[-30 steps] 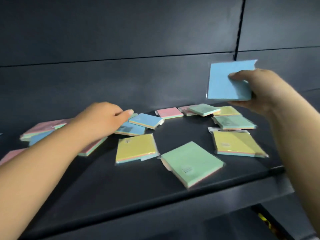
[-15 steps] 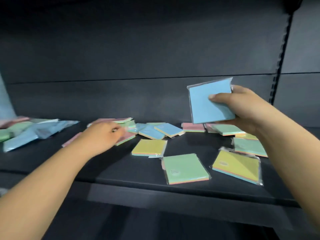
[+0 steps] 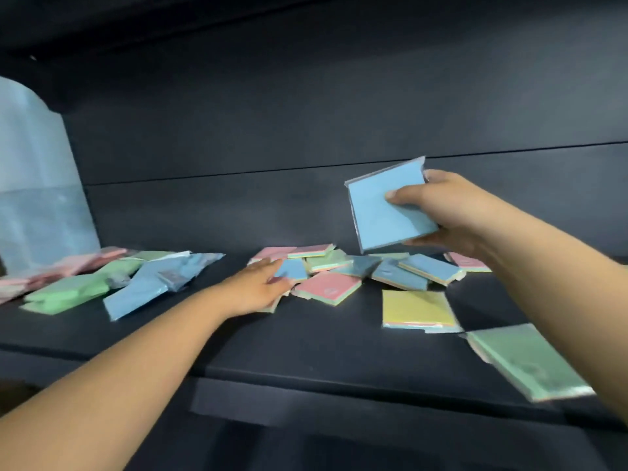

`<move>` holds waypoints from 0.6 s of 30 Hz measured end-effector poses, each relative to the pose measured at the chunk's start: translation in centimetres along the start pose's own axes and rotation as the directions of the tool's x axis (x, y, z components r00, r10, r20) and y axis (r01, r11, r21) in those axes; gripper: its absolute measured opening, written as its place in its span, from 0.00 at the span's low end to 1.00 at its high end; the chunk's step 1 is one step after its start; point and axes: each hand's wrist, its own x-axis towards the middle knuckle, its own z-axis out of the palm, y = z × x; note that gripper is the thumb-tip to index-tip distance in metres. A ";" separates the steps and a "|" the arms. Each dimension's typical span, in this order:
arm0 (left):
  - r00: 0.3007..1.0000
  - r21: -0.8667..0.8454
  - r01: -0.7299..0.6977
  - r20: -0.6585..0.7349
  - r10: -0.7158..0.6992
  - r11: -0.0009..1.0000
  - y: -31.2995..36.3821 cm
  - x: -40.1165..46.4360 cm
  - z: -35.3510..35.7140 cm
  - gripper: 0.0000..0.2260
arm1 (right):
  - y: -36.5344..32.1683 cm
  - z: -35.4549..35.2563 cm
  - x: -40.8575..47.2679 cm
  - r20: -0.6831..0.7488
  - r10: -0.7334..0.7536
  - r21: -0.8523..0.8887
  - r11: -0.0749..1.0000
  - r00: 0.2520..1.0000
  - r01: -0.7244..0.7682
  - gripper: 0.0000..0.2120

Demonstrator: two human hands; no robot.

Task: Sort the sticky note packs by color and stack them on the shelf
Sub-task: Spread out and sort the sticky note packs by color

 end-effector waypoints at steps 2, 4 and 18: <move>0.997 -0.008 -0.031 0.074 0.031 1.000 -0.4 2.2 -0.1 0.27 | 0.0 2.8 1.1 -0.019 0.034 0.057 0.998 0.999 -0.032 0.06; 0.980 0.119 -0.083 0.190 0.059 0.989 -0.4 3.1 -0.1 0.27 | 0.2 5.3 2.2 -0.049 0.063 0.120 0.991 0.997 -0.057 0.06; 0.928 0.150 -0.337 0.222 0.301 0.929 -2.9 0.9 0.3 0.29 | 4.5 10.0 5.3 -0.233 0.277 0.296 0.933 0.932 -0.203 0.04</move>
